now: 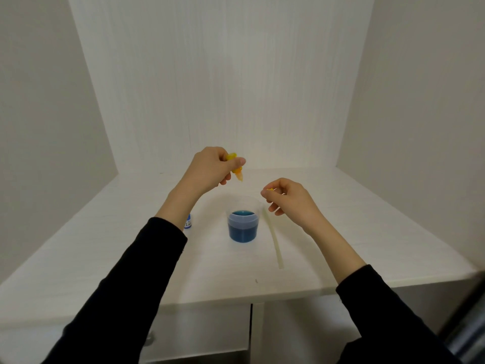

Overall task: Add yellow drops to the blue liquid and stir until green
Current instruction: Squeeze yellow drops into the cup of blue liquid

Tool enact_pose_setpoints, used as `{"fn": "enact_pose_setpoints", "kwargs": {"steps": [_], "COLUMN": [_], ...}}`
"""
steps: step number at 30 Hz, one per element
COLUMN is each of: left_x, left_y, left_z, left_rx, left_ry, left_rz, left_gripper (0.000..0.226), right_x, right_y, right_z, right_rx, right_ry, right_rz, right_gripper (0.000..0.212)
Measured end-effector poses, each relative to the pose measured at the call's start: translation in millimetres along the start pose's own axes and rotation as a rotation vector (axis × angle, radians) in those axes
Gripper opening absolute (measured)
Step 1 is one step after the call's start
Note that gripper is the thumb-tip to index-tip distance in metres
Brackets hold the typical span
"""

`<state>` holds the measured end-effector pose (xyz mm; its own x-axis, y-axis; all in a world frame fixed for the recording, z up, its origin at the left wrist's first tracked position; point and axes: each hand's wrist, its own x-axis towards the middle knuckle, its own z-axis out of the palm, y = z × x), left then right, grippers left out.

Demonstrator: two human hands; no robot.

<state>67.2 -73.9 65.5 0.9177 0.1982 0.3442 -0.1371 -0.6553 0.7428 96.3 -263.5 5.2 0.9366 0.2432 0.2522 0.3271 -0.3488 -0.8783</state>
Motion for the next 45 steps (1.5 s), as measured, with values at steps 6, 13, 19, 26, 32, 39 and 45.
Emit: {"fn": "enact_pose_setpoints", "kwargs": {"steps": [6,13,19,26,32,39,45], "left_x": [-2.2,-5.3,-7.7,-9.2,-10.6,-10.9,-11.8], "left_y": [1.2,4.9,5.8,7.3,8.7,8.4,8.2], "left_z": [4.9,5.3,6.4,6.9,7.6,8.8,9.3], "left_rx": [0.070,0.109,0.099,0.074,0.068,0.072,0.078], "left_ry": [-0.017,-0.039,-0.035,-0.036,-0.036,-0.026,-0.027], "left_rz": [0.017,0.019,0.014,0.013,0.011,-0.011,-0.012], "left_gripper": [0.038,0.033,0.031,0.029,0.029,0.031,0.031], "right_x": [0.2,0.8,-0.2,-0.6,-0.7,-1.2,-0.9], "right_y": [1.1,0.8,0.7,0.6,-0.6,-1.4,-3.3], "right_z": [1.3,1.9,1.8,0.6,0.4,-0.3,1.4], "right_rx": [-0.013,-0.021,-0.021,-0.022,-0.030,-0.034,-0.044], "right_ry": [-0.014,-0.021,-0.024,-0.023,-0.017,-0.014,-0.010], "right_rz": [0.007,0.006,0.007,0.012,0.010,0.003,-0.002], "right_gripper": [0.016,0.016,0.017,0.016,0.016,0.016,0.017]}}
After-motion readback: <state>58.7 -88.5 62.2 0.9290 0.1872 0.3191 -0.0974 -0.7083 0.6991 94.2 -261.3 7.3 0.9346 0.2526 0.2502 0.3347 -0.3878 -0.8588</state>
